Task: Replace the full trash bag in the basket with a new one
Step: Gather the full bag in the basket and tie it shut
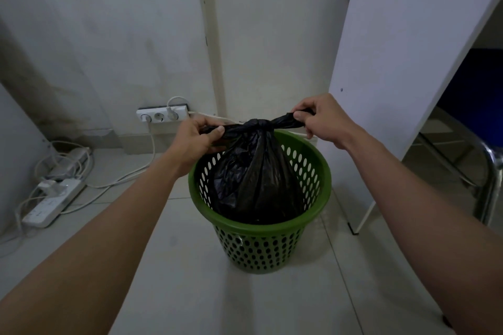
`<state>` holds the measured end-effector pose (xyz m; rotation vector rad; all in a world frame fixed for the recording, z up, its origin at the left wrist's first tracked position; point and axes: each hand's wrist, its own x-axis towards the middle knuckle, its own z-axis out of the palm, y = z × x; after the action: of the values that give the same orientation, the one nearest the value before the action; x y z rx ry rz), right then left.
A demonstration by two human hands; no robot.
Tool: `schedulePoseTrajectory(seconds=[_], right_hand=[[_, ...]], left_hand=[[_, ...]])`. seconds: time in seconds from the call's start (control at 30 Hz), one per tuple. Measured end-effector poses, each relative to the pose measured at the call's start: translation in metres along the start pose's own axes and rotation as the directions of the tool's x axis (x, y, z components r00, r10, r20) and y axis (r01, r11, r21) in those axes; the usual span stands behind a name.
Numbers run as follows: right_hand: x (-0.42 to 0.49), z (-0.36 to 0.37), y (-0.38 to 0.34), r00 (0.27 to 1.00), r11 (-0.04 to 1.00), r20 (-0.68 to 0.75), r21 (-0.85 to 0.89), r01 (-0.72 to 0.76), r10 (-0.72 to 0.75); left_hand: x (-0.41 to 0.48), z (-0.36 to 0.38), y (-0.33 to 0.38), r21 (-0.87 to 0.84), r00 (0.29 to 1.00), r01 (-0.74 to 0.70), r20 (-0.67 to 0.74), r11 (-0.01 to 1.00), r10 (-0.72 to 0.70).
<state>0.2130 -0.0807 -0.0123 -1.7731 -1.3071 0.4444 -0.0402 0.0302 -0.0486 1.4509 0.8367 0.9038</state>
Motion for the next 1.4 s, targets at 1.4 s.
schedulePoseTrajectory(seconds=[1.4], right_hand=[[-0.025,0.004,-0.054,0.975,0.939,-0.007,0.272,-0.212,0.222]], left_hand=[[-0.009,0.023,0.087,0.155,0.988,0.138,-0.092,0.978,-0.125]])
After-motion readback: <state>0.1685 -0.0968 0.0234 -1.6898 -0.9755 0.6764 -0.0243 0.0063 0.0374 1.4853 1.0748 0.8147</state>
